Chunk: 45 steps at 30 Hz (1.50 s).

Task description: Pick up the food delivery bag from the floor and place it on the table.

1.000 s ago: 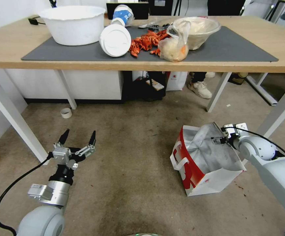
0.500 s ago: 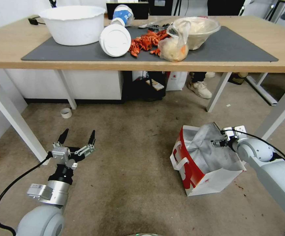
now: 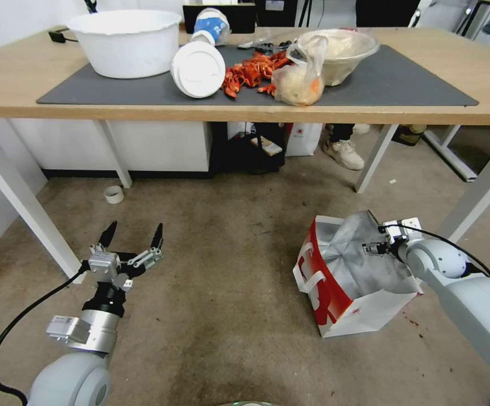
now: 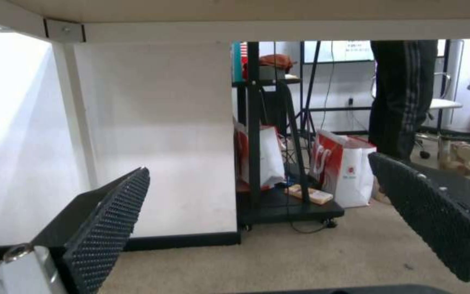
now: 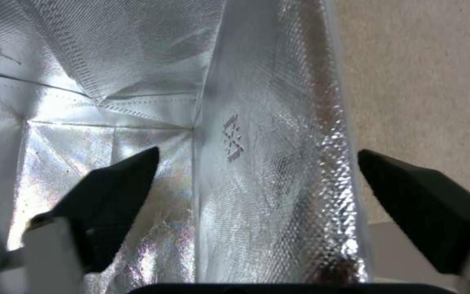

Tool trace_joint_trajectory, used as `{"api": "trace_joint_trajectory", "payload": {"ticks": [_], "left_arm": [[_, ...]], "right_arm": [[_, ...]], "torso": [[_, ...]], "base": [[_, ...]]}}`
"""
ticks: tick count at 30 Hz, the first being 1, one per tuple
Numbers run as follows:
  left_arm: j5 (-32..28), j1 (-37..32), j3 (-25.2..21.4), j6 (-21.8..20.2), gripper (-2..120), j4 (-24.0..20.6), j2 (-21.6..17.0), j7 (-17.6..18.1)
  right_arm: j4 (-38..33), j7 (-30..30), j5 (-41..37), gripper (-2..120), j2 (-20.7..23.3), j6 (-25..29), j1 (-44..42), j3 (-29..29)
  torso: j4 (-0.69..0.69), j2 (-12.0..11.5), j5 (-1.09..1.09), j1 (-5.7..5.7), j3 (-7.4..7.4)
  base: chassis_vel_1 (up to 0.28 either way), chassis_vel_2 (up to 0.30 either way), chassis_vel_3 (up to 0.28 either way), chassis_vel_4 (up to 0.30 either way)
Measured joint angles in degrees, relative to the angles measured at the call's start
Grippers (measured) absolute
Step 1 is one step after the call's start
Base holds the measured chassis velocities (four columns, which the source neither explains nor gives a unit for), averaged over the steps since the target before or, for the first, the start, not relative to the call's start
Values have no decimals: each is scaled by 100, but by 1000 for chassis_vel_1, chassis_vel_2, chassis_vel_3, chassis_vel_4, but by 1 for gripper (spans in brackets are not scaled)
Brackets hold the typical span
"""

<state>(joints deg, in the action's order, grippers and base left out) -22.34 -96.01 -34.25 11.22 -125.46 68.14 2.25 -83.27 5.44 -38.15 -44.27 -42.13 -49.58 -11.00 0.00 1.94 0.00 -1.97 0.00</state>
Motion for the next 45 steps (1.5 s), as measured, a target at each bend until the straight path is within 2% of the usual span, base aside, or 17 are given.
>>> {"api": "trace_joint_trajectory", "payload": {"ticks": [1, 4, 5, 7, 8, 11, 12, 14, 15, 17, 19, 22, 36, 45], "left_arm": [[0, 0, 0, 0, 100, 0, 0, 0], [-1, -5, 5, 4, 100, 2, 0, 7], [-1, -5, 5, 4, 100, 2, 0, 7], [-1, -7, 7, 5, 100, 2, 0, 9], [-1, -7, 7, 5, 100, 2, 0, 9], [-1, -13, 9, 7, 100, -3, 0, 12], [-1, -13, 9, 7, 100, -3, 0, 12], [1, -32, 9, 15, 100, -34, 0, 17], [1, -32, 9, 15, 100, -34, 0, 17], [5, -49, 6, 17, 100, -53, 0, 20], [6, -52, 6, 18, 100, -59, 1, 21], [8, -61, 4, 18, 100, -84, 4, 25], [14, -65, -34, 18, 100, -150, 2, 98], [12, -53, -56, 15, 100, -197, -9, 126]], "right_arm": [[0, 0, 0, 91, 0, 0, 0, 0], [44, 3, -60, 75, -4, 0, -1, 5], [44, 3, -60, 75, -4, 0, -1, 5], [60, 6, -90, 64, -7, 0, -9, 5], [60, 6, -90, 64, -7, 0, -9, 5], [56, 18, -145, 51, -3, 0, -28, -2], [56, 18, -145, 51, -3, 0, -28, -2], [33, 31, -162, 32, 15, 1, -47, -26], [33, 31, -162, 32, 15, 1, -47, -26], [8, 51, -177, 21, 30, 0, -58, -41], [1, 60, -184, 17, 34, 1, -61, -45], [-17, 76, -202, 2, 45, 1, -69, -52], [-153, 100, -210, 0, 55, 0, -145, -147], [-499, 42, -380, 0, 160, 0, -183, -262]], "torso": [[0, 0, 0, 0, 0], [0, 0, 0, 0, 0], [0, 0, 0, 0, 0], [0, 0, 0, 0, 0], [0, 0, 0, 0, 0], [0, 0, 0, 0, 0], [0, 0, 0, 0, 0], [0, 0, 0, 0, 0], [0, 0, 0, 0, 0], [0, 0, 0, 0, 0], [0, 0, 0, 0, 0], [0, 0, 1, 0, 0], [0, 0, 0, 0, 0], [1, 0, 0, 0, 0]], "base": [[0, 0, 0, 0], [0, 0, 0, 0], [0, 0, 0, 0], [0, 0, 0, 0], [0, 0, 0, 0], [0, 0, 0, 0], [0, 0, 0, 0], [0, 0, 0, 0], [0, 0, 0, 0], [0, 0, 0, 0], [0, 0, 0, 0], [0, 0, 0, 0], [0, 0, 0, 0], [0, 0, 0, 0]]}}
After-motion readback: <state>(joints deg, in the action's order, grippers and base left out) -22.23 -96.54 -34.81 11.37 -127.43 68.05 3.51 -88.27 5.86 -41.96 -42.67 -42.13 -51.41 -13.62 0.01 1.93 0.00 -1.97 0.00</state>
